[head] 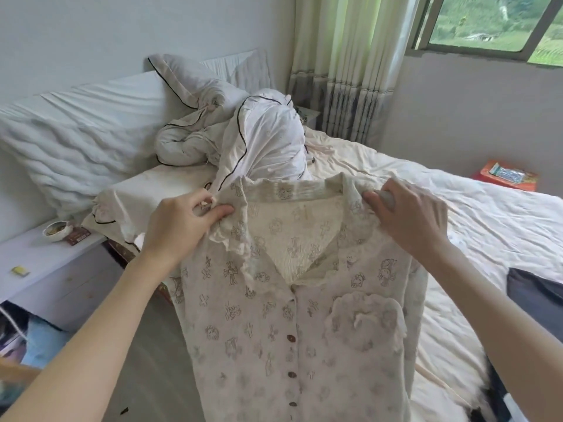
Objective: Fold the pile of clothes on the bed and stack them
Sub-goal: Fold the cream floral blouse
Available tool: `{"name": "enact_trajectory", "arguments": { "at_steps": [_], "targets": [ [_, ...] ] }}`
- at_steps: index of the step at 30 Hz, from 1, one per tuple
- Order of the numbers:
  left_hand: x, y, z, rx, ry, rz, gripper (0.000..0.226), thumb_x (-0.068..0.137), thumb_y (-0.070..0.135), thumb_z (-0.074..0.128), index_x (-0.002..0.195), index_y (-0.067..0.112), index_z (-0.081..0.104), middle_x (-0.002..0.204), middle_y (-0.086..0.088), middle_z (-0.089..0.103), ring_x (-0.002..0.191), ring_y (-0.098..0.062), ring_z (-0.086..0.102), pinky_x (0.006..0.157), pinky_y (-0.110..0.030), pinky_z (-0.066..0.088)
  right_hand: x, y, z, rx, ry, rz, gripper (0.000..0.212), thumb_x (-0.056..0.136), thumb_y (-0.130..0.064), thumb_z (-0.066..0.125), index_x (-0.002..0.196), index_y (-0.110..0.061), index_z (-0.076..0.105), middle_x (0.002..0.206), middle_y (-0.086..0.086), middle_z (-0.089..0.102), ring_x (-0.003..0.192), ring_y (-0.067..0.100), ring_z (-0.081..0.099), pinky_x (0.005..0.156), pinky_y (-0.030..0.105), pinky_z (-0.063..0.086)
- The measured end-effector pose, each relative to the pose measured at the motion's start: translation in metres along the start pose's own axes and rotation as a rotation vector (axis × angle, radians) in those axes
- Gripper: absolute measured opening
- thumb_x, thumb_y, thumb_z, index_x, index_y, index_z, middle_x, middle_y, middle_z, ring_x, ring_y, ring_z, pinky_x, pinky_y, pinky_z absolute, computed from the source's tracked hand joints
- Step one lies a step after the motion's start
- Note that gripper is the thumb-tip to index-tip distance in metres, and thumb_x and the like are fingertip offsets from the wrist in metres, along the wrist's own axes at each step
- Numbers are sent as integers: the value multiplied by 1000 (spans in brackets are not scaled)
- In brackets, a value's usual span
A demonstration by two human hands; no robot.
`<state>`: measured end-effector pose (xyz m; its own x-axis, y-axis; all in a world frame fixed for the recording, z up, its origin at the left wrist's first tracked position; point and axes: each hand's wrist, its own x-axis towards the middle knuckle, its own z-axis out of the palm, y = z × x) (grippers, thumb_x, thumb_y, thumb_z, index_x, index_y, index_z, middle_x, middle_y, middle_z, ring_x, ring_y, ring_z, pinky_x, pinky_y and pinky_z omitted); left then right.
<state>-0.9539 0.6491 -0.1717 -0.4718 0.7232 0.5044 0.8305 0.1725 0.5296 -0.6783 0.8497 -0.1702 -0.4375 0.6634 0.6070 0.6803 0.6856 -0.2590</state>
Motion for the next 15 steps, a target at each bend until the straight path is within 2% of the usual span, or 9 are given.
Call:
{"name": "enact_trajectory", "arguments": {
  "at_steps": [2,4,6,8,12,15],
  "targets": [
    [17,-24,24,22,-57,-36,29,72,56,64,59,38,45,45,17,43,47,0,43,45,-24,29,14,10,42,-3,-86,12,43,92,-51,47,83,-10,54,76,2,58,71,24,53,59,32,31],
    [40,-56,57,40,-101,-88,29,73,56,65,62,30,55,42,20,38,46,2,40,45,-21,25,31,23,93,17,-199,37,41,94,-50,44,79,-12,47,73,-1,51,70,22,48,59,32,30],
    [65,-95,97,73,-152,-133,35,75,54,66,79,19,64,49,20,43,48,-6,45,46,-21,27,50,36,155,52,-323,50,40,95,-46,45,75,-12,43,71,0,50,68,23,47,58,33,28],
    [86,-138,140,147,-258,-208,42,79,55,63,87,14,63,61,12,53,53,-14,49,48,-23,31,66,49,222,69,-438,64,40,96,-42,48,71,-11,42,68,1,49,65,26,50,57,34,28],
    [116,-233,229,250,-422,-316,41,87,53,54,86,13,56,59,5,47,51,-13,43,49,-27,32,87,68,360,41,-594,84,40,96,-39,50,68,-11,41,68,3,50,68,29,56,59,35,32],
    [133,-299,289,298,-449,-344,36,91,50,50,80,16,47,58,5,46,54,-17,45,47,-27,26,98,78,454,64,-660,125,39,97,-39,47,70,-11,41,77,10,55,80,32,58,63,37,37]
  ]
}}
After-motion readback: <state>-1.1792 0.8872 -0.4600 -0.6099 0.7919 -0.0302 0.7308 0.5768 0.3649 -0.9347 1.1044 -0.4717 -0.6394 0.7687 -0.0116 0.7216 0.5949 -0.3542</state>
